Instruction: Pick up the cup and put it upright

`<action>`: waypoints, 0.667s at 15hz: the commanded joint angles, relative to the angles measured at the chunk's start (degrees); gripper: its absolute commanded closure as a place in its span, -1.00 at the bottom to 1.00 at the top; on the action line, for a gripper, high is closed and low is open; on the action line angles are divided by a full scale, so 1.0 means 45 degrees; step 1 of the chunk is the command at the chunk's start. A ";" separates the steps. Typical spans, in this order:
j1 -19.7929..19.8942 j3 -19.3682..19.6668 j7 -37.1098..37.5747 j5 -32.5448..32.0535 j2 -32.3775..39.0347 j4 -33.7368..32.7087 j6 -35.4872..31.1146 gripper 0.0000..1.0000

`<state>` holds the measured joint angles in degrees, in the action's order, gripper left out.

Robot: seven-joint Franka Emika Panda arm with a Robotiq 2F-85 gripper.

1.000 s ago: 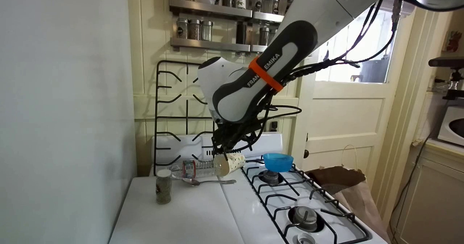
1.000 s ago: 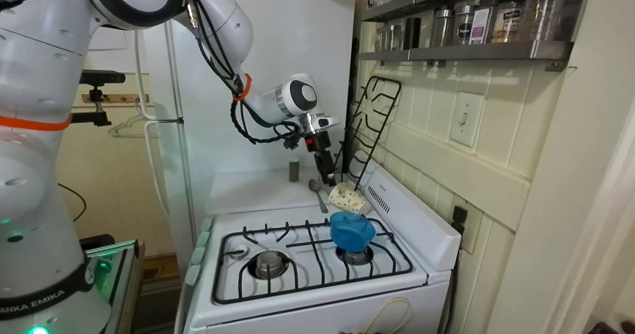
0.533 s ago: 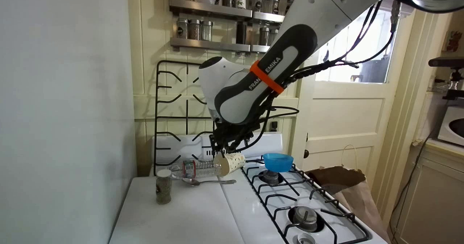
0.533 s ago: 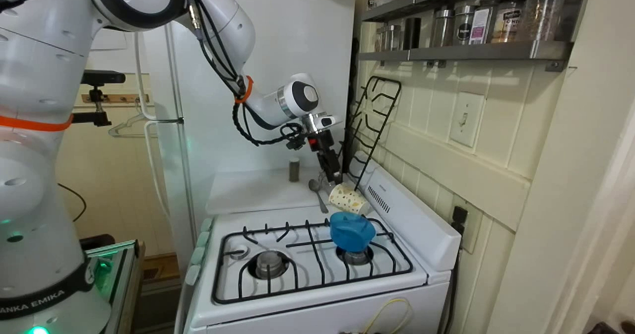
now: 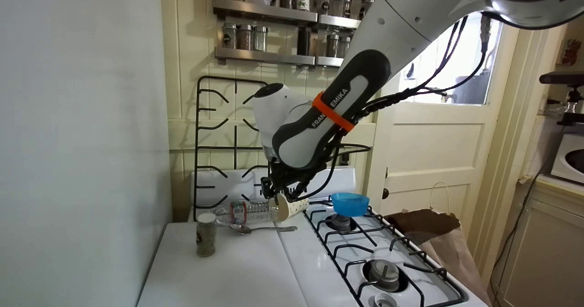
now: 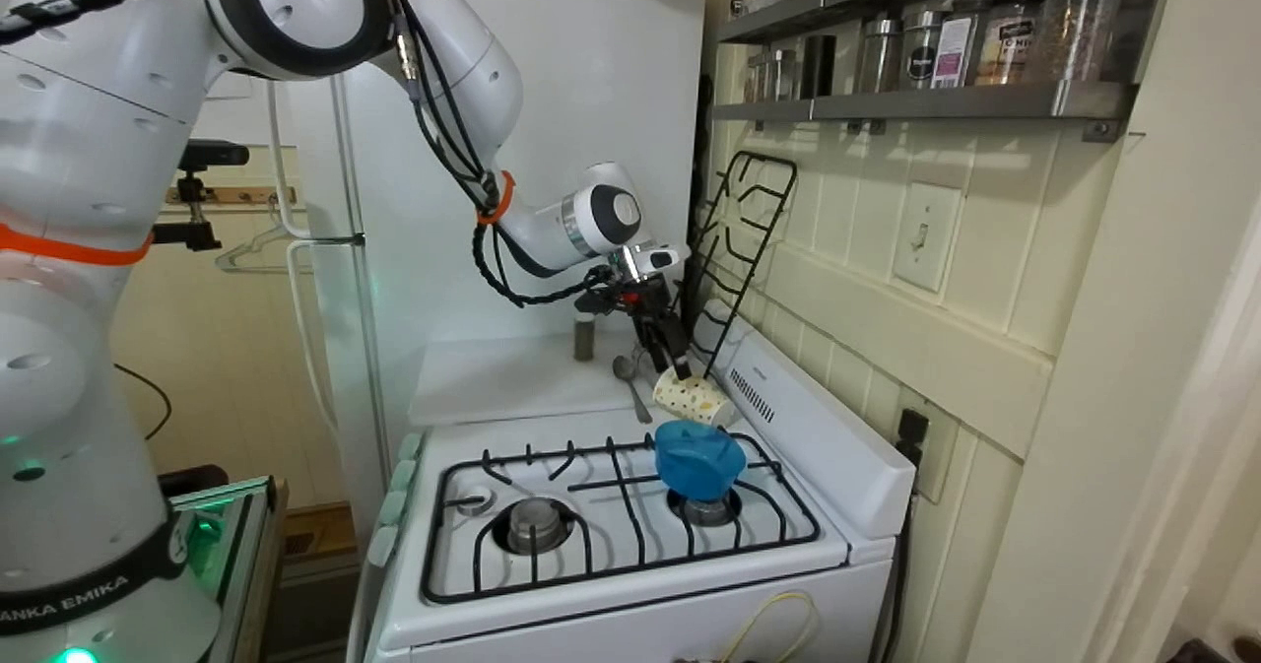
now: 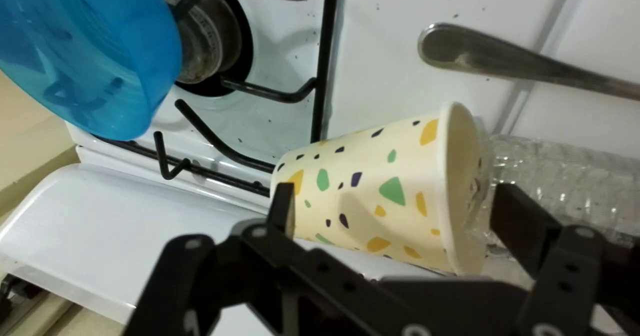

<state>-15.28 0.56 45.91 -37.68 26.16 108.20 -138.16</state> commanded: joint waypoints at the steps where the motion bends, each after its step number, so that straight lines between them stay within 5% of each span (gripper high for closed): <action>1: 0.0004 0.0234 -0.0484 -0.0049 0.0256 -0.0153 -0.0342 -1.00; 2: 0.0001 0.0288 -0.0536 -0.0045 0.0245 -0.0138 -0.0310 -1.00; 3: 0.0010 0.0327 -0.0580 -0.0018 0.0218 -0.0094 -0.0279 -0.50; 4: 0.0010 0.0357 -0.0642 0.0007 0.0216 -0.0111 -0.0215 -0.48; 10: -0.0064 0.0476 -0.0703 -0.0017 0.0173 -0.0122 -0.0080 0.47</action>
<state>-15.28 2.22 43.40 -37.67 26.58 107.93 -138.28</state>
